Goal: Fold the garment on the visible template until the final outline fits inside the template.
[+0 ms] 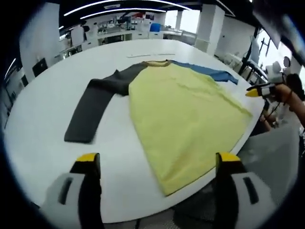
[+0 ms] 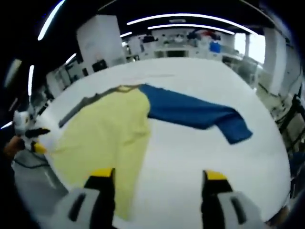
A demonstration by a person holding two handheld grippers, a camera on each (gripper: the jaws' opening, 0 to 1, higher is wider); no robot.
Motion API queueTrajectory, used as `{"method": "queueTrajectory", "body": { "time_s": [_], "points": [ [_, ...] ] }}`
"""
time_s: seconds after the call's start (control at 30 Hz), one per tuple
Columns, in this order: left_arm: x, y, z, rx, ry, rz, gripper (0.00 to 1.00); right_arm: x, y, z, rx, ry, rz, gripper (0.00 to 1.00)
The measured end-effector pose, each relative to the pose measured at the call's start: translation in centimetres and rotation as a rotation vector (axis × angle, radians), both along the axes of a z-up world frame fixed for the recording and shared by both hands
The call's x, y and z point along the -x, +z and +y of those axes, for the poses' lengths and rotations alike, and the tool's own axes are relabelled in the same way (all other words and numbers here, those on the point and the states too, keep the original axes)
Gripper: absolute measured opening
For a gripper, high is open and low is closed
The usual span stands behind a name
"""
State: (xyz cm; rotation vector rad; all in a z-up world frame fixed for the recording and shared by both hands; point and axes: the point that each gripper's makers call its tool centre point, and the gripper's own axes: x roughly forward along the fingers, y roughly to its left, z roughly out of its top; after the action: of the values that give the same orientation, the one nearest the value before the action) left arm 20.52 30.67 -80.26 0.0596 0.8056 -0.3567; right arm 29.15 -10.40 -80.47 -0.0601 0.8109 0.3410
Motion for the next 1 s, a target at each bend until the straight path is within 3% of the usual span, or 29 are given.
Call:
{"method": "queueTrajectory", "body": {
  "time_s": [0.13,0.3,0.37,0.4,0.47,0.53,0.67,1.0],
  "points": [
    [-0.4,0.6,-0.3,0.004,-0.011,-0.029,0.99,-1.6,0.1,-1.6,0.002,-0.041,-0.026,0.71],
    [-0.8,1.0,-0.5,-0.019,-0.029,-0.056,0.99,-3.8,-0.2,-4.7,-0.024,-0.167,-0.024,0.65],
    [-0.9,1.2,-0.4,-0.023,-0.029,-0.064,0.99,-4.4,-0.1,-6.0,-0.047,-0.247,-0.03,0.57],
    [-1.0,1.3,-0.3,-0.023,-0.029,-0.07,0.99,-4.6,-0.1,-6.3,-0.057,-0.248,-0.032,0.53],
    [-1.3,1.5,-0.3,-0.027,-0.031,-0.086,0.99,-5.3,-0.2,-7.2,-0.089,-0.301,-0.027,0.53],
    [-1.4,1.5,-0.3,-0.034,-0.039,-0.092,0.99,-6.0,-0.1,-8.4,-0.08,-0.321,-0.045,0.51],
    [-1.6,1.4,-0.1,-0.044,-0.045,-0.096,0.98,-7.3,-0.8,-10.6,-0.058,-0.381,-0.052,0.39],
    [-2.0,1.9,-1.5,-0.019,-0.144,-0.155,0.93,-8.6,-2.8,-12.4,-0.038,-0.472,0.005,0.27]
  ]
}}
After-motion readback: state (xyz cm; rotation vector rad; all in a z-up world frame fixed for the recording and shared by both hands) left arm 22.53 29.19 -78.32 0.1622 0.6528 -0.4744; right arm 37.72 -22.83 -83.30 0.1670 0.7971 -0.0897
